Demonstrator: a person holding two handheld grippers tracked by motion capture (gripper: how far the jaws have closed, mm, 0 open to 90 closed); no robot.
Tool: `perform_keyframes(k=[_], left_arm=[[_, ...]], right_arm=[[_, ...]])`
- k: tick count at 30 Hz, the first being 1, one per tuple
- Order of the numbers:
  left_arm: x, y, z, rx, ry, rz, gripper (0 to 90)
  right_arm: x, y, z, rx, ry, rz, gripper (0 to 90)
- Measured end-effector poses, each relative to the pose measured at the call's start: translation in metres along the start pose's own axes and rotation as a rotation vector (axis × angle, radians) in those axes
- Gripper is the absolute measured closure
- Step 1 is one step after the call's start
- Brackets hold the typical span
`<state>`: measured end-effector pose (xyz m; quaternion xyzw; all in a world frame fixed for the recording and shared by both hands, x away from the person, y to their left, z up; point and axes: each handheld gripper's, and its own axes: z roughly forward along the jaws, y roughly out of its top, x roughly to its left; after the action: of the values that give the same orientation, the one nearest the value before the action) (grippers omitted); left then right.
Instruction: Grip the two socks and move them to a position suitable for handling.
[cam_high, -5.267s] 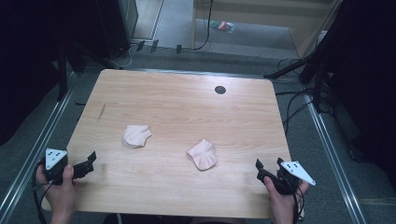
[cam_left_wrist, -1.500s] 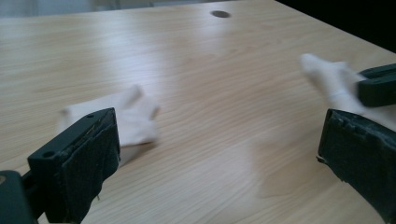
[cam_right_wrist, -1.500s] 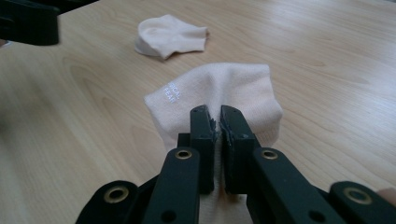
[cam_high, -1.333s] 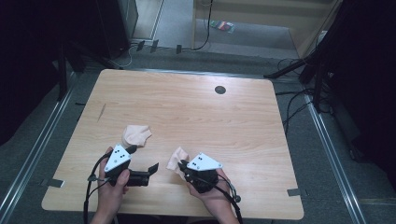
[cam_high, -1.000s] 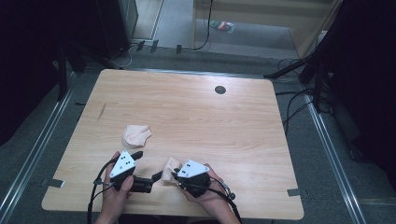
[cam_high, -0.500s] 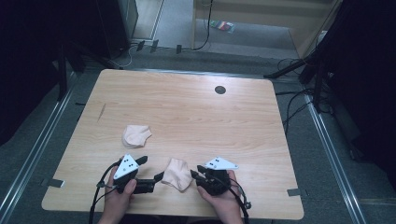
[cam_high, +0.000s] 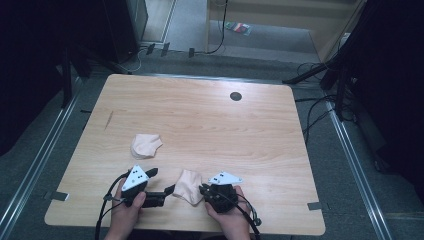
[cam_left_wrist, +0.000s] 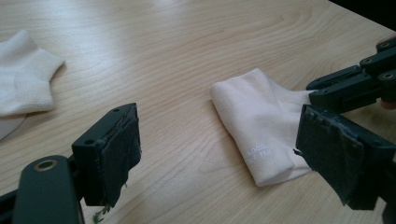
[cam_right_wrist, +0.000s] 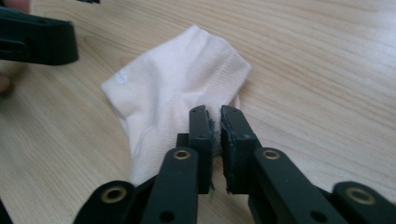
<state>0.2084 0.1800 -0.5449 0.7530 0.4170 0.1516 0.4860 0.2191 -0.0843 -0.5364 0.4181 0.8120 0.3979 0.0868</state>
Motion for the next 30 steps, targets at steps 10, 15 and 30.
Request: perform_keyframes(k=[10, 15, 30], left_arm=[[-0.021, 0.001, 0.012, 0.047, -0.086, 0.076, 9.9], [-0.023, 0.002, 0.014, 0.076, -0.101, 0.057, 8.3], [-0.021, 0.011, 0.014, 0.052, 0.04, 0.127, 87.3]], right_arm=[[0.017, 0.027, -0.022, -0.091, 0.05, -0.115, 87.1], [0.022, 0.034, -0.03, -0.124, 0.054, -0.137, 87.1], [0.025, 0.043, -0.048, -0.199, 0.079, -0.14, 87.2]])
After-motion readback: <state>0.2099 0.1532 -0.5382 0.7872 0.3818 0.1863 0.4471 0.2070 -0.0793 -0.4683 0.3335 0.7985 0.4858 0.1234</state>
